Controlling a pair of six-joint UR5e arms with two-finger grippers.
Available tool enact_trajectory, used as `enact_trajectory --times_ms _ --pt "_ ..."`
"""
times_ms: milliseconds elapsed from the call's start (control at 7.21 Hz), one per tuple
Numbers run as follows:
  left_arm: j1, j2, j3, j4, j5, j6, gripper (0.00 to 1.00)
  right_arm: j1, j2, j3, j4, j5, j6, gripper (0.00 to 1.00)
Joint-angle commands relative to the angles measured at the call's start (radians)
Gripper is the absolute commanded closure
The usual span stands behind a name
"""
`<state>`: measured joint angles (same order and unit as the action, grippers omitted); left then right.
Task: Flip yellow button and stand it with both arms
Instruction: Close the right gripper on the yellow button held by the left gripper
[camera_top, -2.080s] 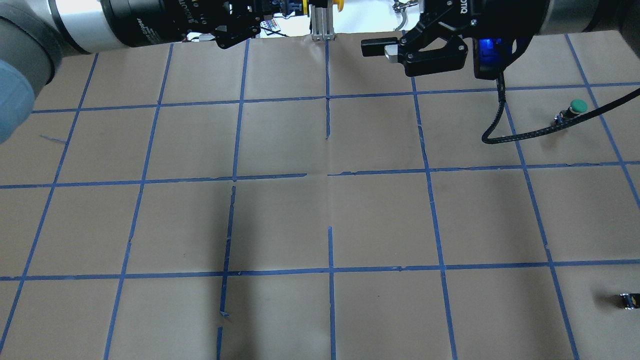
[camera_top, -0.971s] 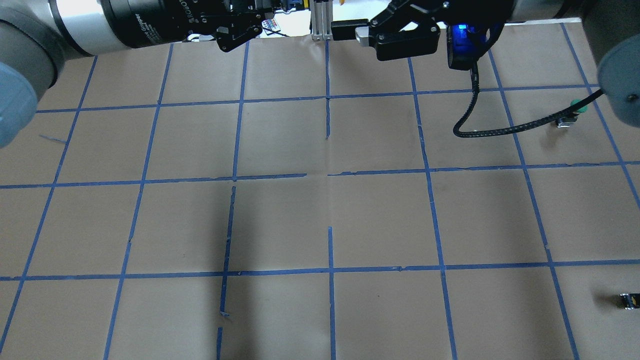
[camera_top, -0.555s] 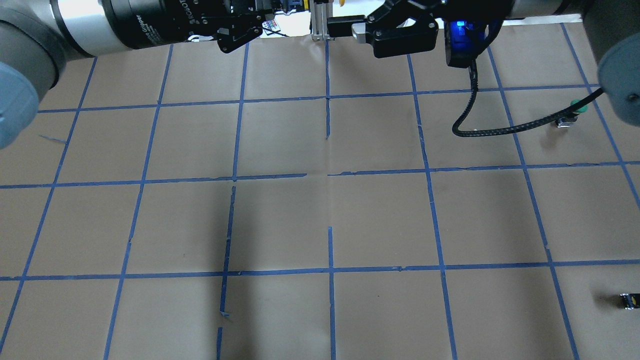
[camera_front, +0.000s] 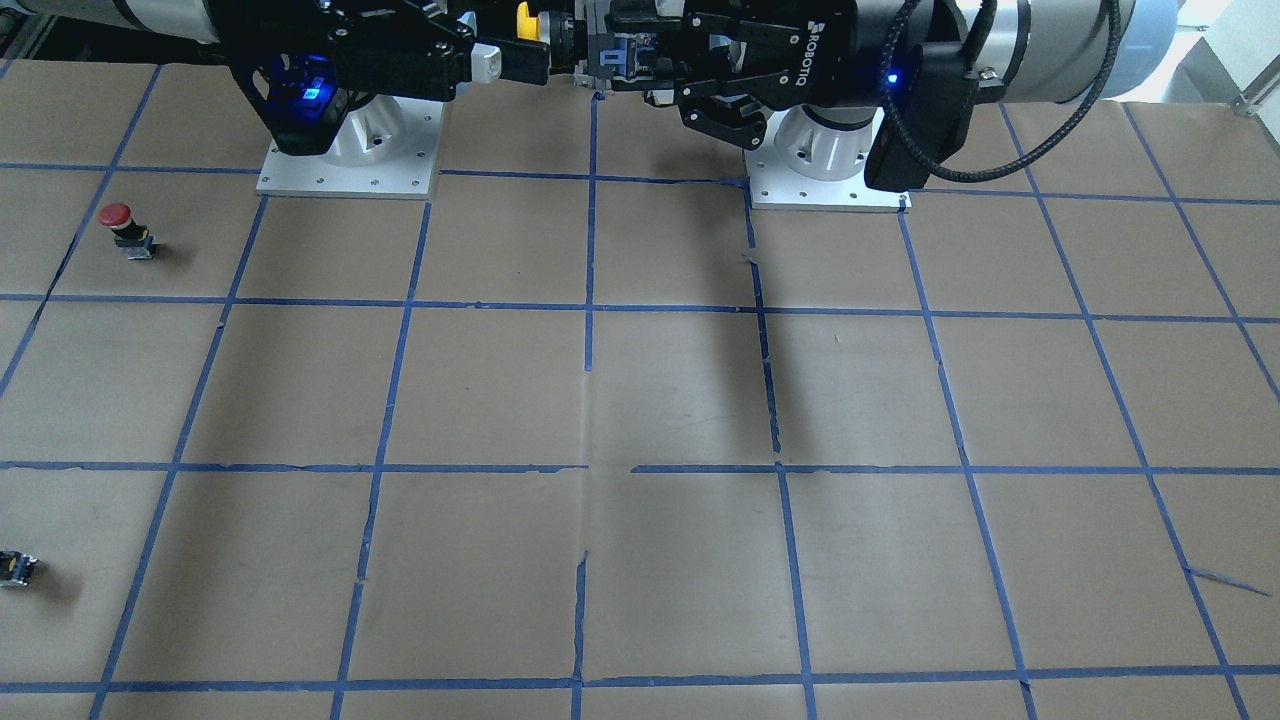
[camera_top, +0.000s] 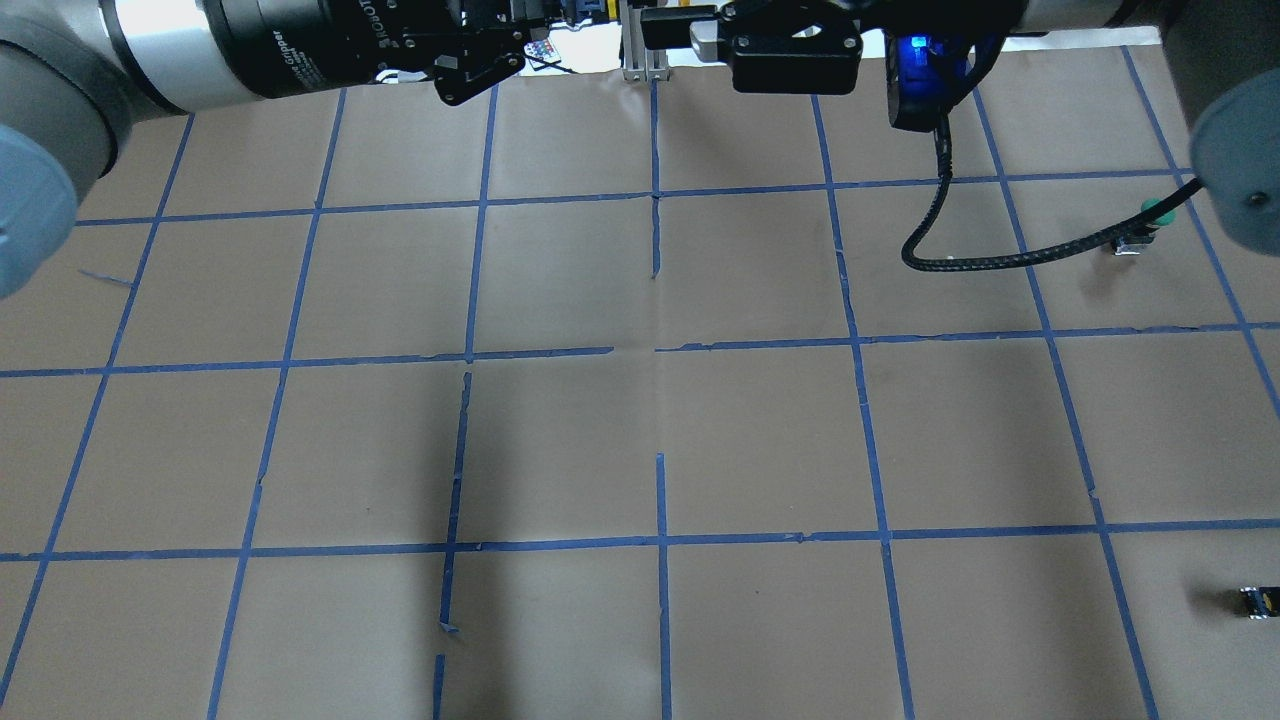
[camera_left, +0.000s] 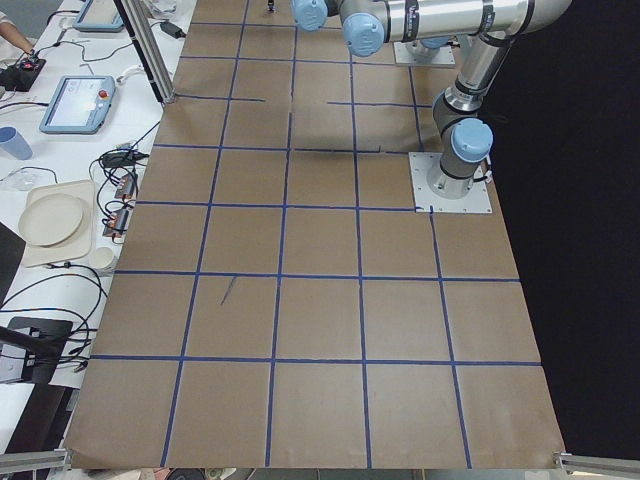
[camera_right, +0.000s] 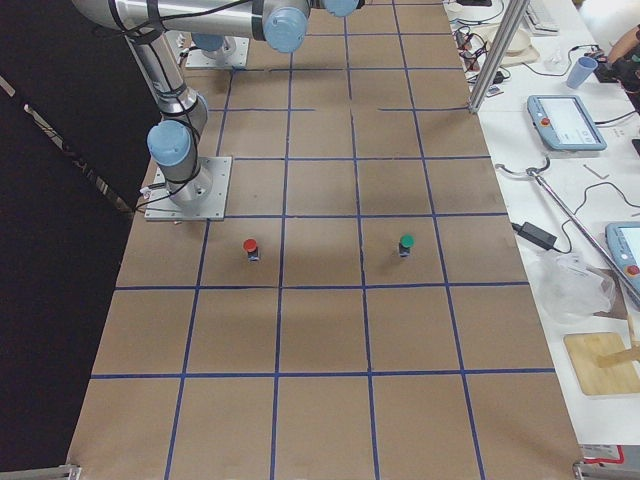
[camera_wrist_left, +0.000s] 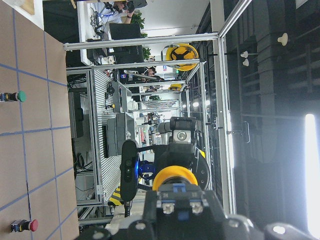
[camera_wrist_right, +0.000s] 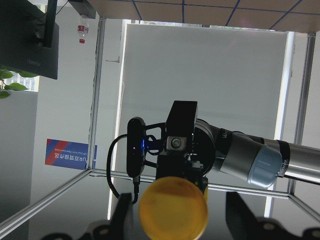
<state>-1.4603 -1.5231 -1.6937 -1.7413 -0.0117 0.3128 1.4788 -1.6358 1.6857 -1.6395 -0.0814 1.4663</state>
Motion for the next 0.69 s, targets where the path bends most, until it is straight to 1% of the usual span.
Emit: enact_trajectory --times_ms 0,277,555 --pt "0.0 0.001 0.0 0.0 0.004 0.006 0.89 0.0 -0.003 0.003 0.0 0.011 0.0 0.7" --pt "0.0 0.004 0.0 0.002 0.004 0.008 0.89 0.0 0.001 0.005 0.0 0.038 0.002 0.81" --pt "0.0 0.003 0.0 0.002 0.009 0.009 0.88 0.0 0.001 0.005 0.0 0.038 0.002 0.85"
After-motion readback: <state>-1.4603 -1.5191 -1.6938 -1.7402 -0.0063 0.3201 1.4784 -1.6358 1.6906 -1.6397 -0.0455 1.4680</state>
